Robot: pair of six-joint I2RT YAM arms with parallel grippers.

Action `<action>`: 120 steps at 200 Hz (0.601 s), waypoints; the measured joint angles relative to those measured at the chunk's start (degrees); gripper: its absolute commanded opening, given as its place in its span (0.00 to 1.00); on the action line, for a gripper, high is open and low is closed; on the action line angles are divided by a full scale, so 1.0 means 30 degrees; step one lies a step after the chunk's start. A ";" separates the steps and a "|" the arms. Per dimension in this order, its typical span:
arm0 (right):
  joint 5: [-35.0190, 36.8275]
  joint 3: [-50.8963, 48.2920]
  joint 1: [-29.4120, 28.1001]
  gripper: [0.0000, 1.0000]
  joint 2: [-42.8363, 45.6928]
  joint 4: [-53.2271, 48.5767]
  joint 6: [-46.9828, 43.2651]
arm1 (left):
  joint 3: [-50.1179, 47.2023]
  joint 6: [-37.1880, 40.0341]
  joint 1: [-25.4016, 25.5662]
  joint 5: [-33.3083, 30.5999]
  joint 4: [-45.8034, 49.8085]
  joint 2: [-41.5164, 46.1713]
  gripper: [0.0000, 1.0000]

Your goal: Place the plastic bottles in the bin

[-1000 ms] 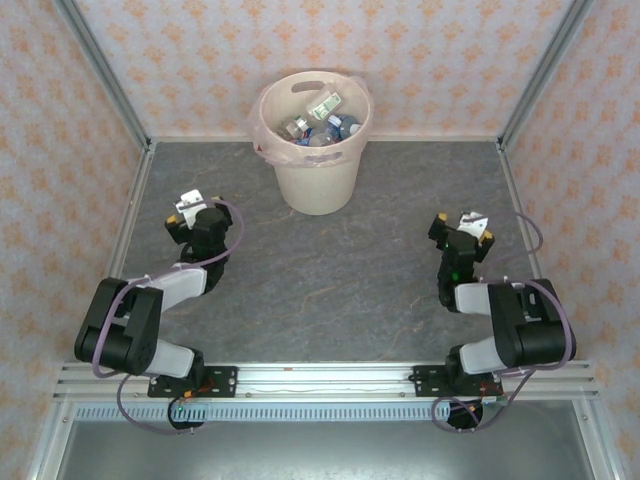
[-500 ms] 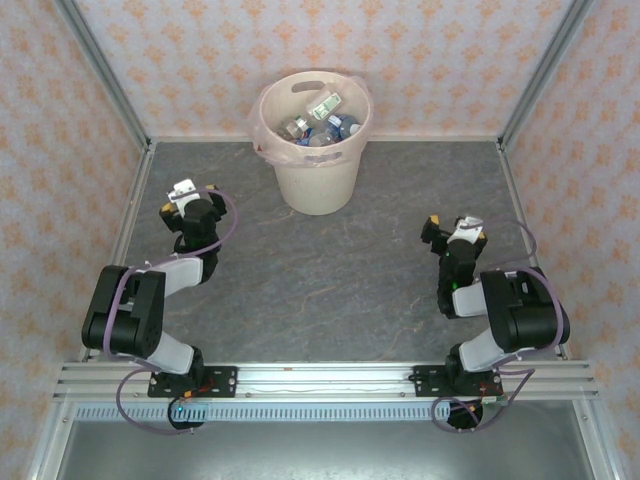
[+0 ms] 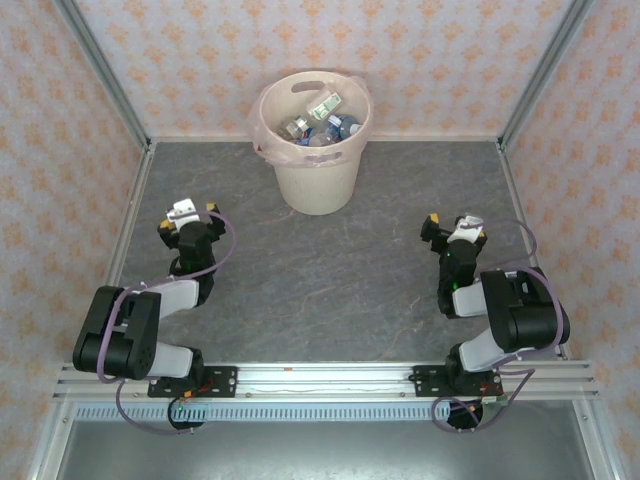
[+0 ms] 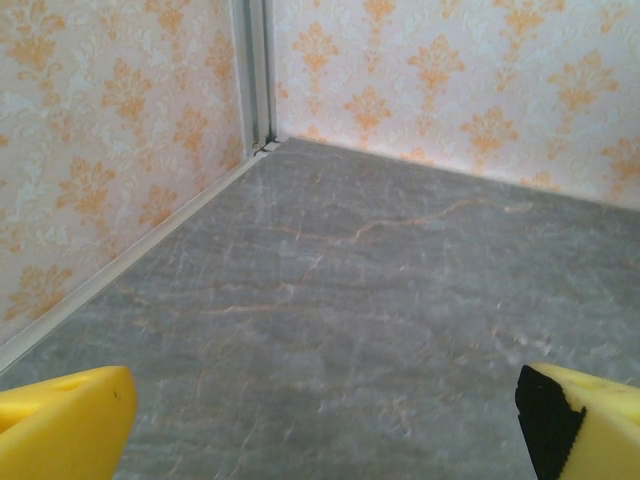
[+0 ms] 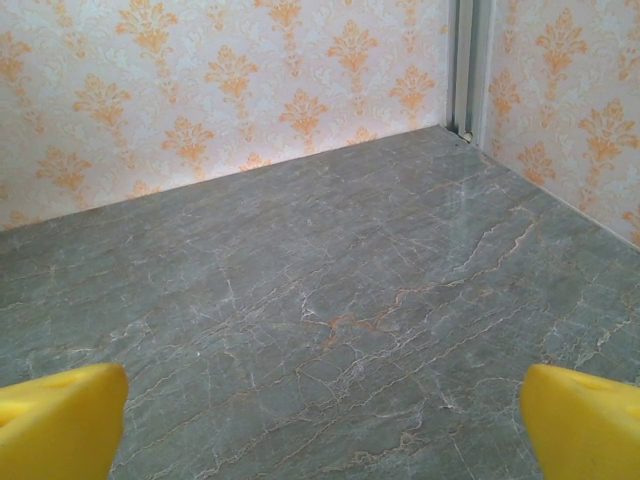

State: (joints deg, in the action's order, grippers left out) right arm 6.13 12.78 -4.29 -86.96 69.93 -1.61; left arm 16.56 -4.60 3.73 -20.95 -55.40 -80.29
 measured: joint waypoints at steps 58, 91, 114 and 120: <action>-0.0044 0.0000 0.0000 1.00 0.0000 0.0000 0.0000 | -0.1756 0.0561 -0.0284 0.1224 -0.5144 -0.2586 1.00; -0.0051 0.0000 0.0000 1.00 0.0000 0.0000 0.0000 | -0.1756 0.0561 -0.0423 0.1362 -0.6353 -0.2586 1.00; -0.0051 0.0000 0.0007 1.00 0.0000 0.0000 0.0000 | -0.1756 0.0561 -0.0423 0.1370 -0.6586 -0.2586 1.00; -0.0051 0.0000 0.0000 1.00 0.0000 0.0007 -0.0007 | -0.1756 0.0561 -0.0423 0.1370 -0.6630 -0.2586 1.00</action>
State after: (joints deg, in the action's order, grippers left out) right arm 5.98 12.78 -4.29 -86.96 69.95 -1.63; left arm 11.29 -2.92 2.46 -16.84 -75.29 -88.05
